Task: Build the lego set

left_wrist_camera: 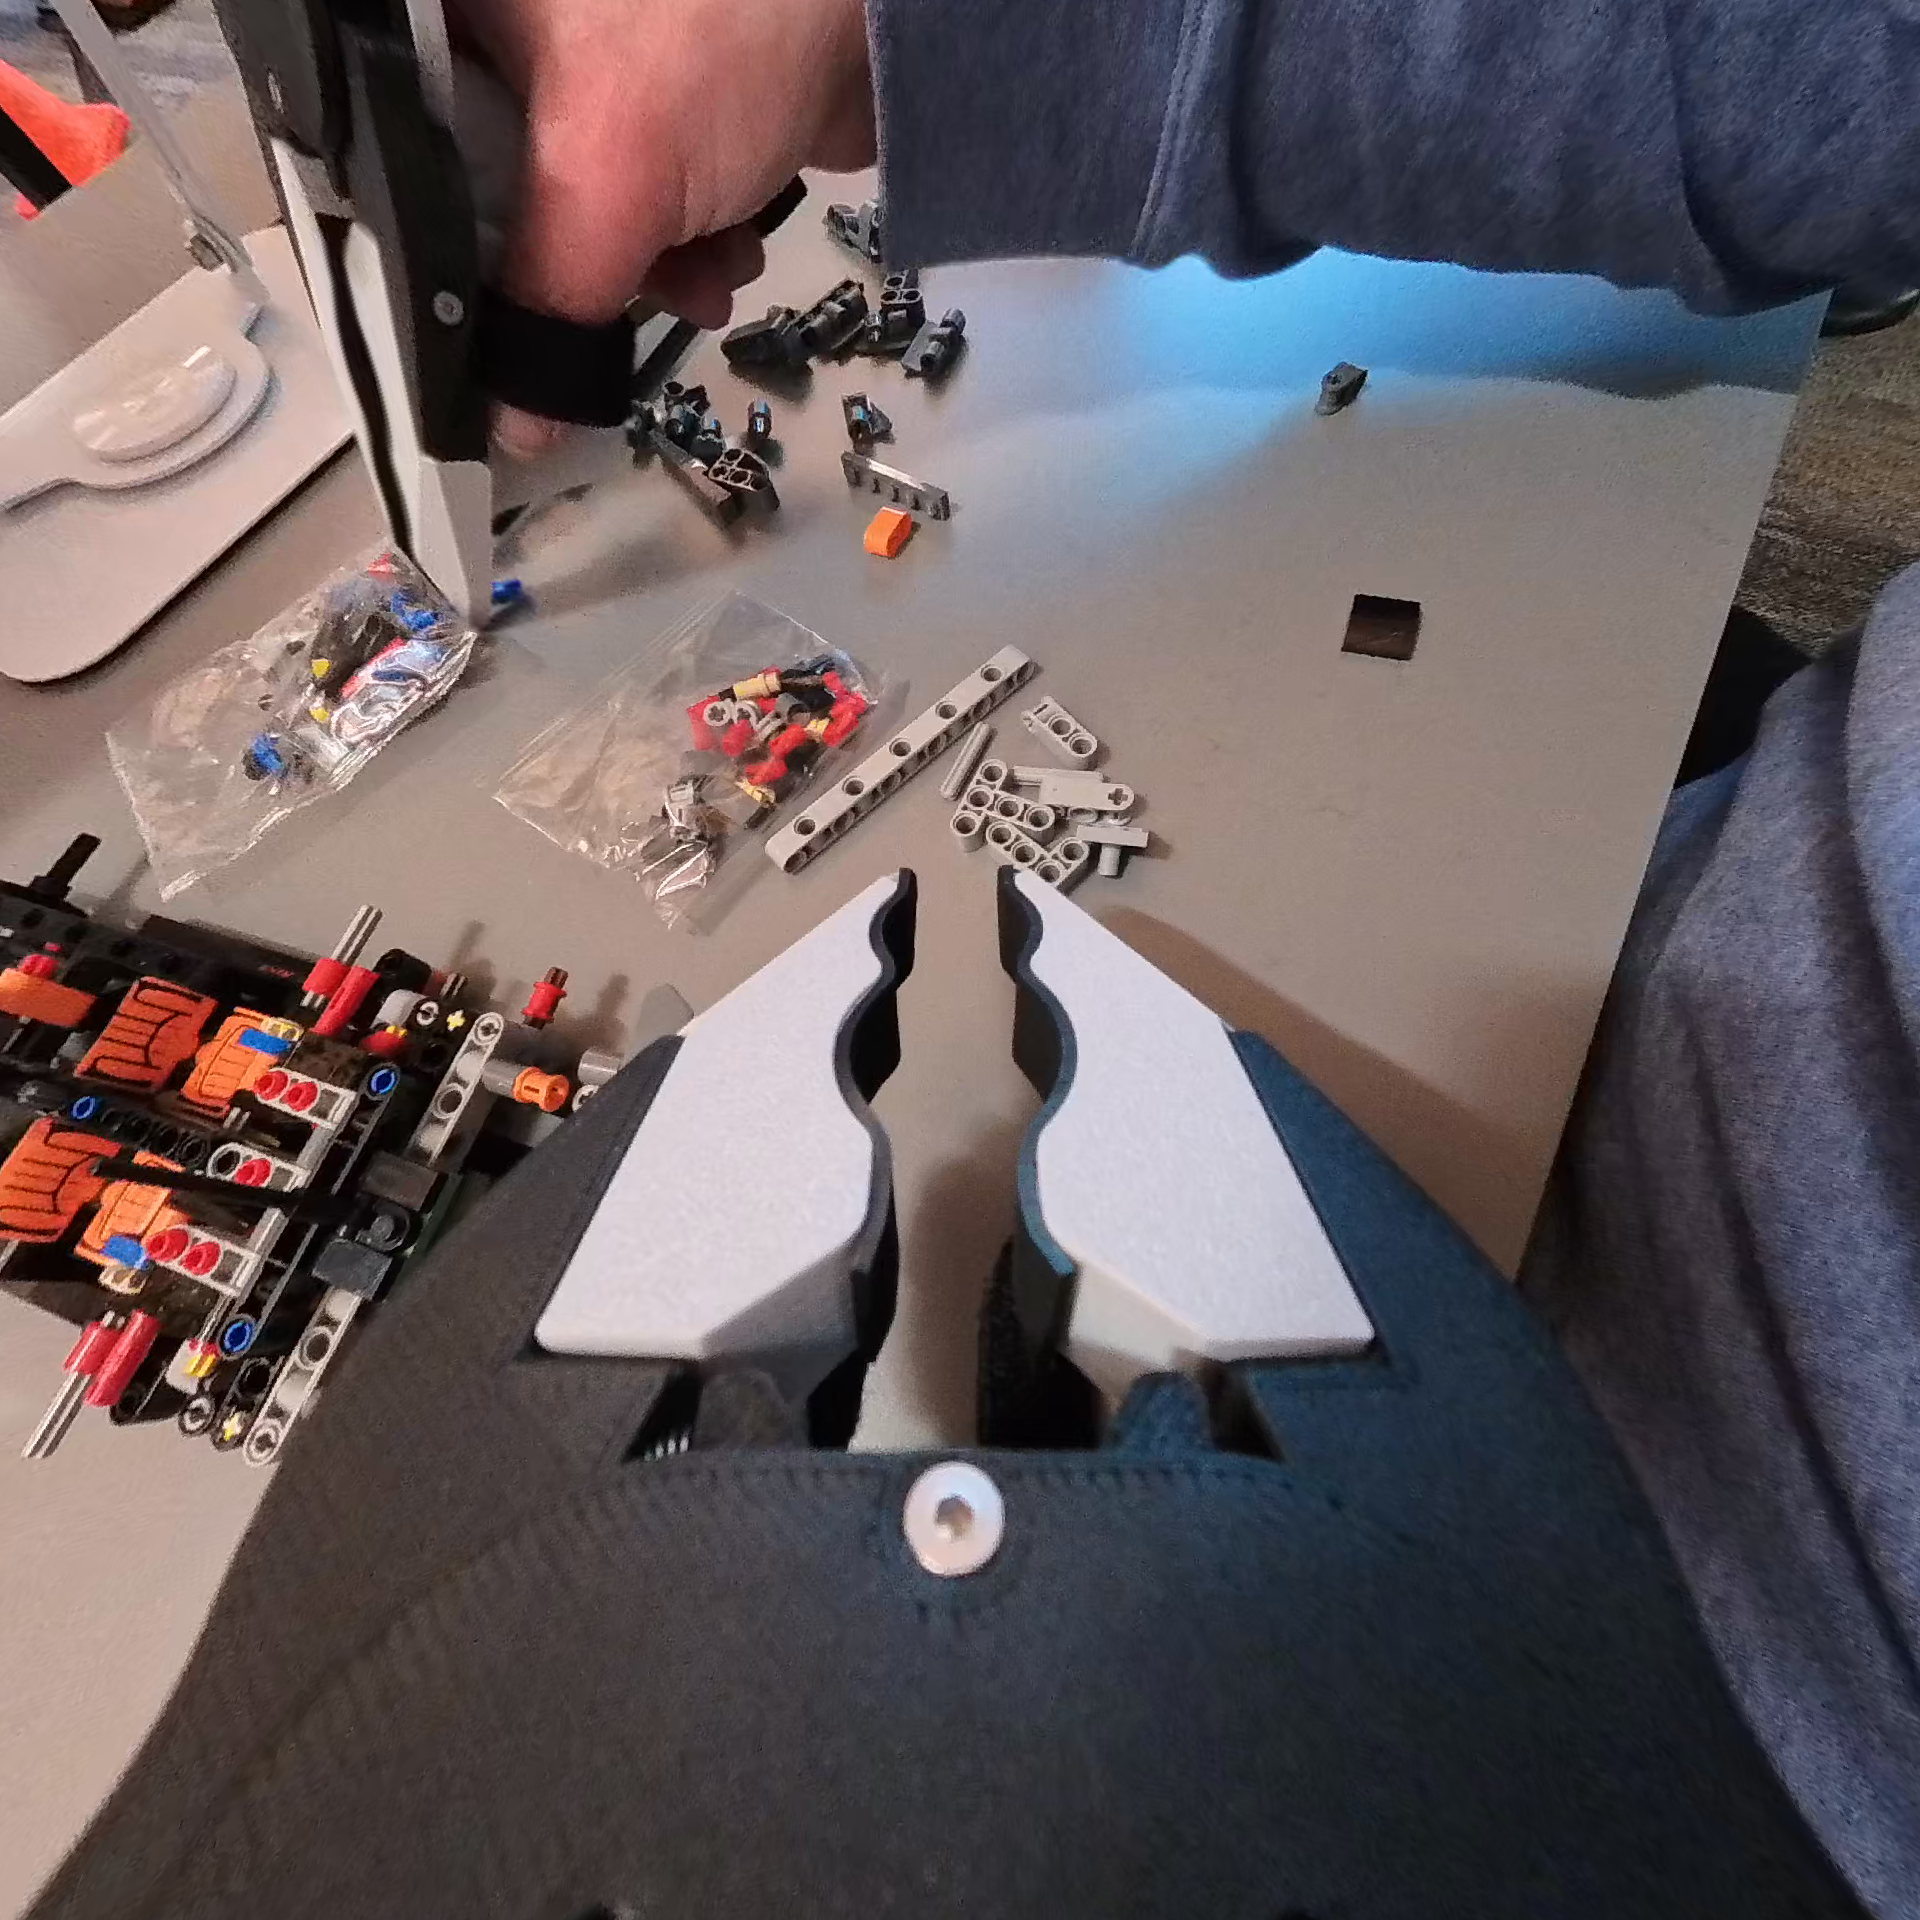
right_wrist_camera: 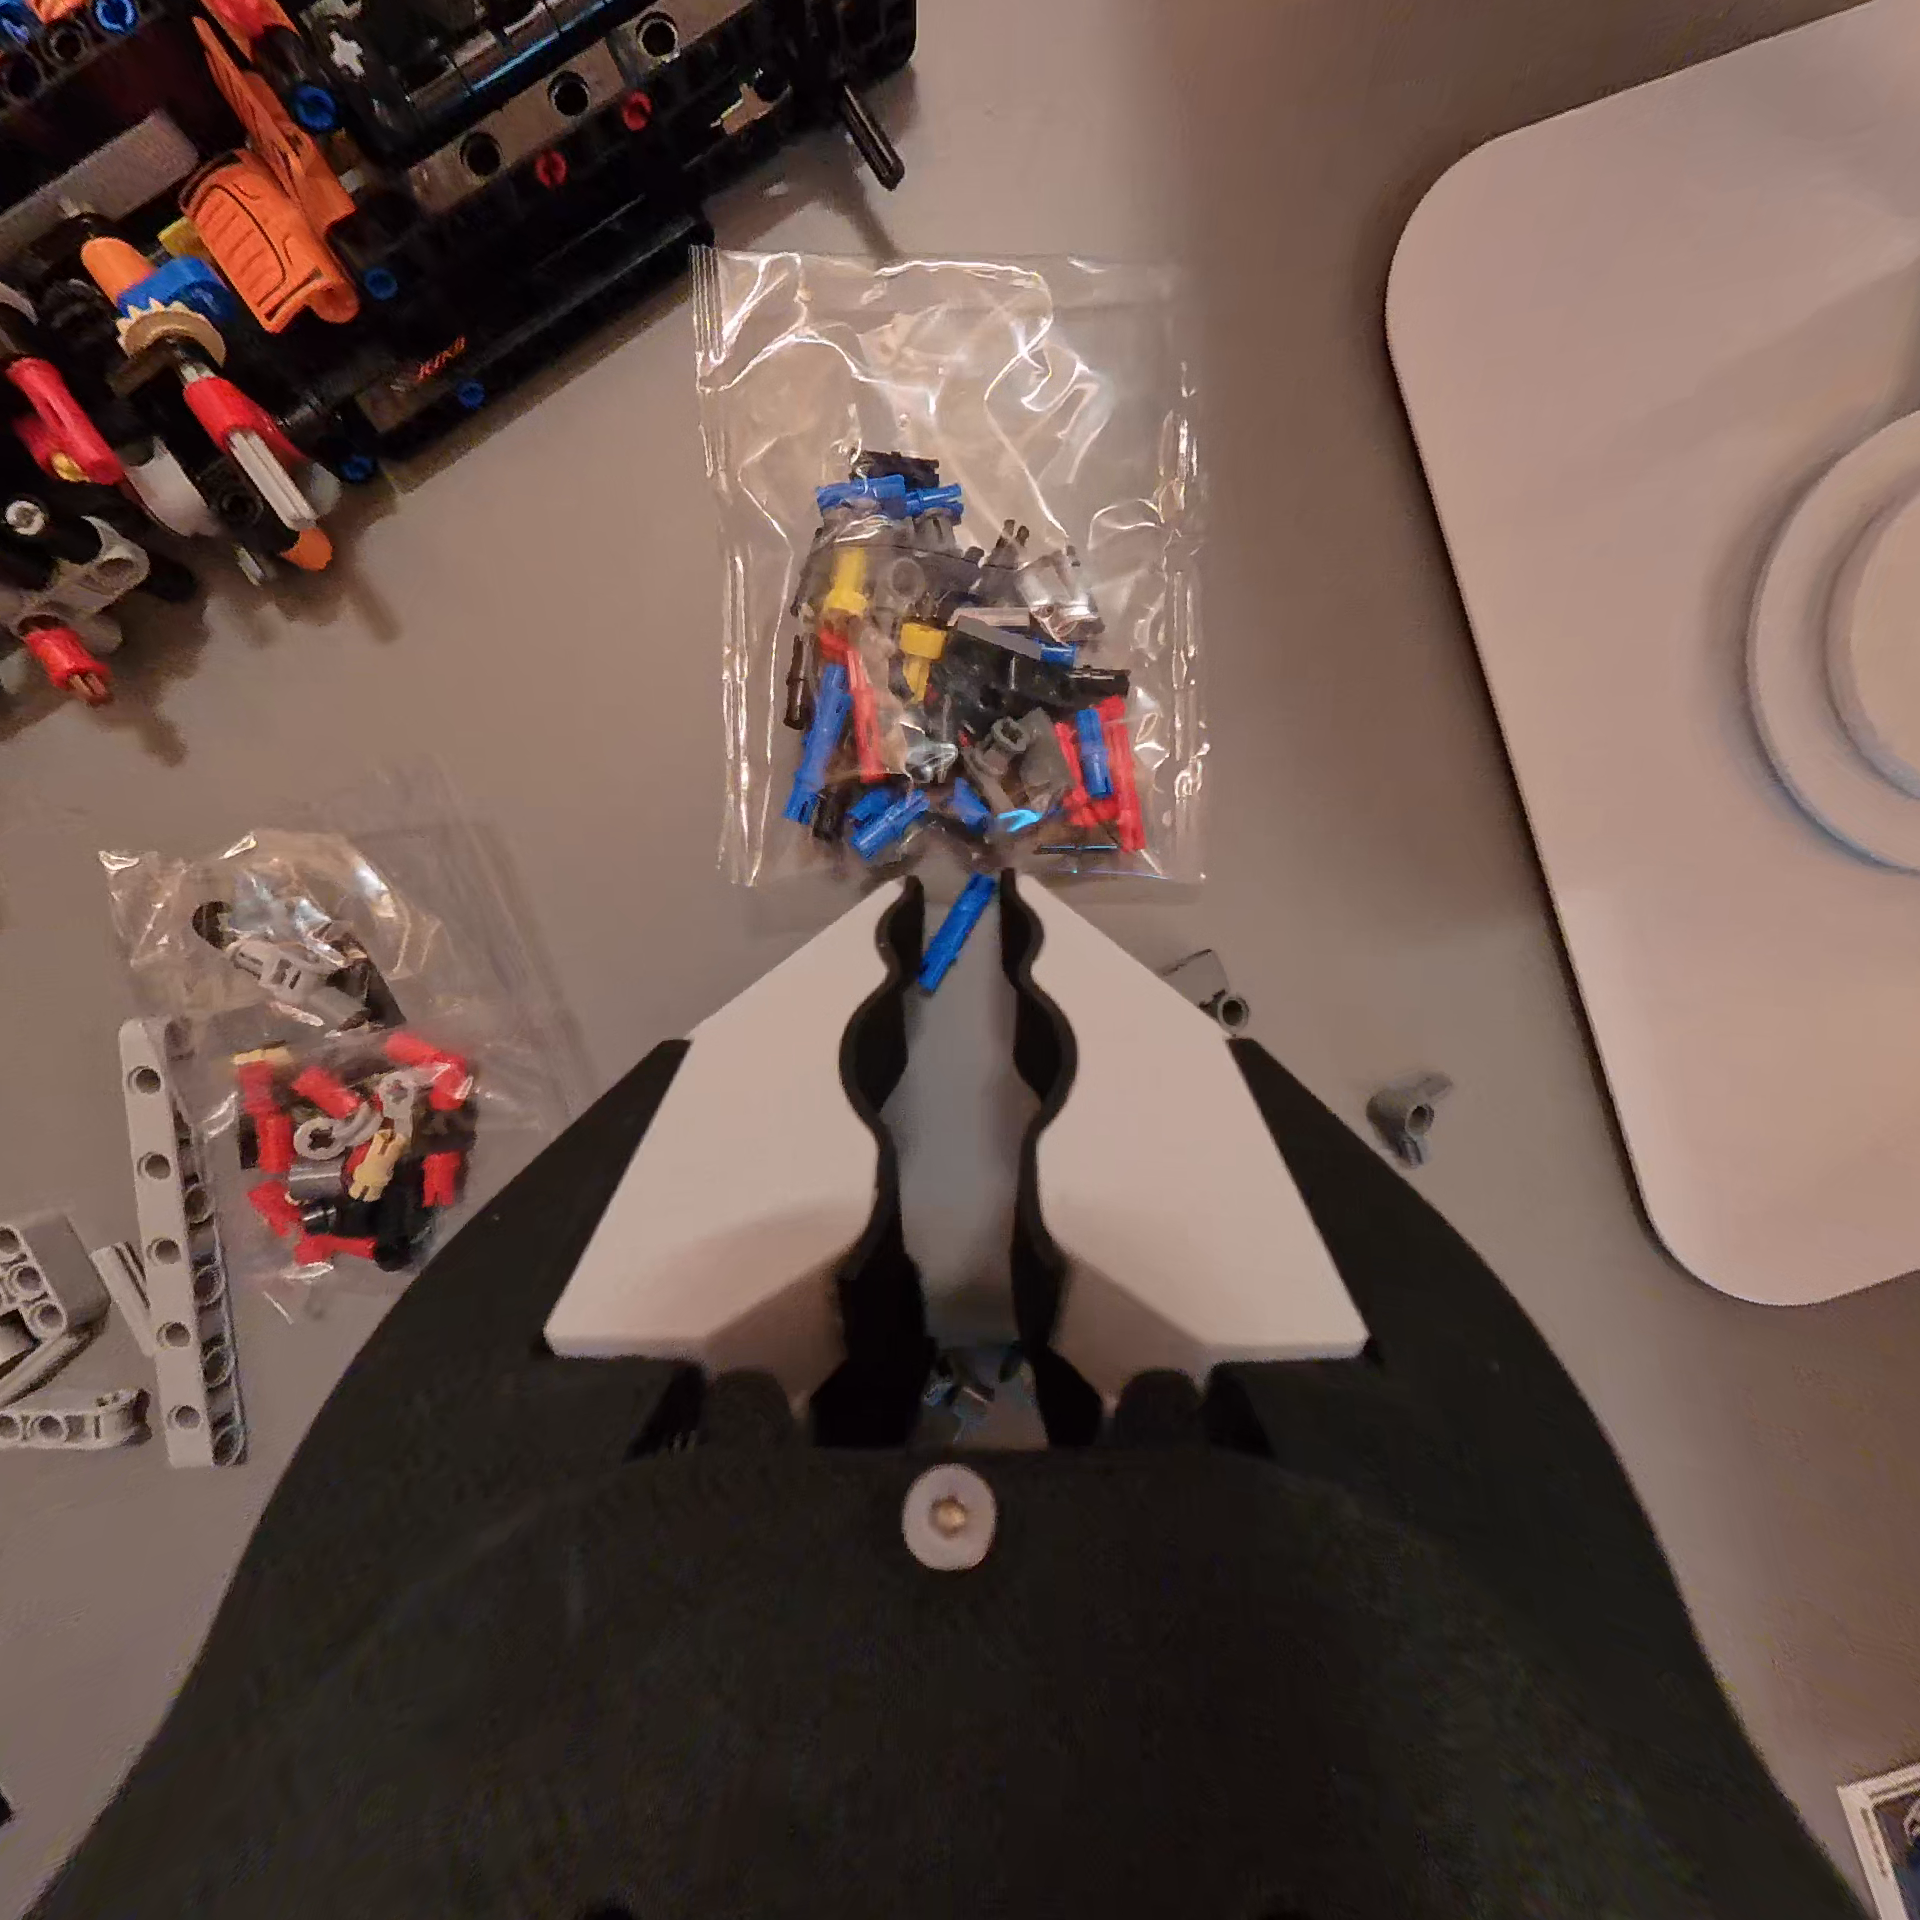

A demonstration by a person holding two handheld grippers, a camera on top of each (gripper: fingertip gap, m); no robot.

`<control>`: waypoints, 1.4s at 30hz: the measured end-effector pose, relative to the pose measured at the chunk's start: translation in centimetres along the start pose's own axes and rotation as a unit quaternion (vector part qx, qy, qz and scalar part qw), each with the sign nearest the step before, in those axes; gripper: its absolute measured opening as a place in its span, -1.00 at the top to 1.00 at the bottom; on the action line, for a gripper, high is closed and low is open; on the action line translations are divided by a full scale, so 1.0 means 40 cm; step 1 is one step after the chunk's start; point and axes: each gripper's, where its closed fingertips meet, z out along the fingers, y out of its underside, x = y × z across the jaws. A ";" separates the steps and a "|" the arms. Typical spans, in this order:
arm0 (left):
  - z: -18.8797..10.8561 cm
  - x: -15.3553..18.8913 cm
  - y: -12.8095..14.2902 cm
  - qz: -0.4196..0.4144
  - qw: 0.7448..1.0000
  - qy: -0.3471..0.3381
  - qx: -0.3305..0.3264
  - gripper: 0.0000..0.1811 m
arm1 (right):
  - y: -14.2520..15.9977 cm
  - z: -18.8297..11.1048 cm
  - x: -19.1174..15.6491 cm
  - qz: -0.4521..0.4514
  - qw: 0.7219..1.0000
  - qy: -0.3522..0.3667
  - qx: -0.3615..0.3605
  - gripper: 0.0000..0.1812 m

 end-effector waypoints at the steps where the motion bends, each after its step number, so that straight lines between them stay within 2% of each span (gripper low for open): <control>1: 0.000 -0.001 0.000 0.000 1.000 0.000 0.000 0.85 | 0.000 0.000 0.001 -0.002 1.000 0.002 0.000 0.90; 3: -0.001 -0.002 0.001 -0.001 1.000 -0.001 0.000 0.85 | 0.005 -0.001 0.001 -0.003 1.000 0.003 0.000 0.97; 10: 0.001 0.000 0.000 -0.001 1.000 0.001 0.001 0.85 | 0.041 -0.024 -0.001 0.002 1.000 0.006 0.004 0.98; 14: 0.000 0.000 0.000 0.000 1.000 0.000 0.000 0.85 | 0.059 -0.066 -0.007 0.016 0.999 0.005 0.027 0.98; 18: 0.001 0.002 -0.002 0.001 1.000 -0.001 0.000 0.86 | 0.088 -0.158 0.016 0.032 0.998 0.025 0.054 0.98; 23: 0.004 0.004 -0.004 0.005 1.000 -0.001 -0.001 0.85 | 0.150 -0.337 0.061 0.056 0.992 0.079 0.087 0.98; 28: 0.006 0.009 -0.008 0.011 1.000 -0.006 -0.005 0.86 | 0.237 -0.514 0.090 0.095 0.979 0.138 0.120 0.98; 32: 0.005 0.012 -0.013 0.021 1.000 -0.014 -0.008 0.86 | 0.340 -0.596 0.094 0.123 0.970 0.179 0.112 0.98; 36: 0.009 0.023 -0.017 0.030 0.999 -0.015 -0.012 0.86 | 0.468 -0.615 0.094 0.169 0.962 0.190 0.097 0.99; 39: 0.013 0.034 -0.022 0.040 0.999 -0.016 -0.015 0.86 | 0.582 -0.596 0.104 0.200 0.956 0.203 0.064 0.99; 42: 0.016 0.042 -0.027 0.048 0.999 -0.018 -0.017 0.86 | 0.662 -0.568 0.122 0.225 0.952 0.203 0.052 0.99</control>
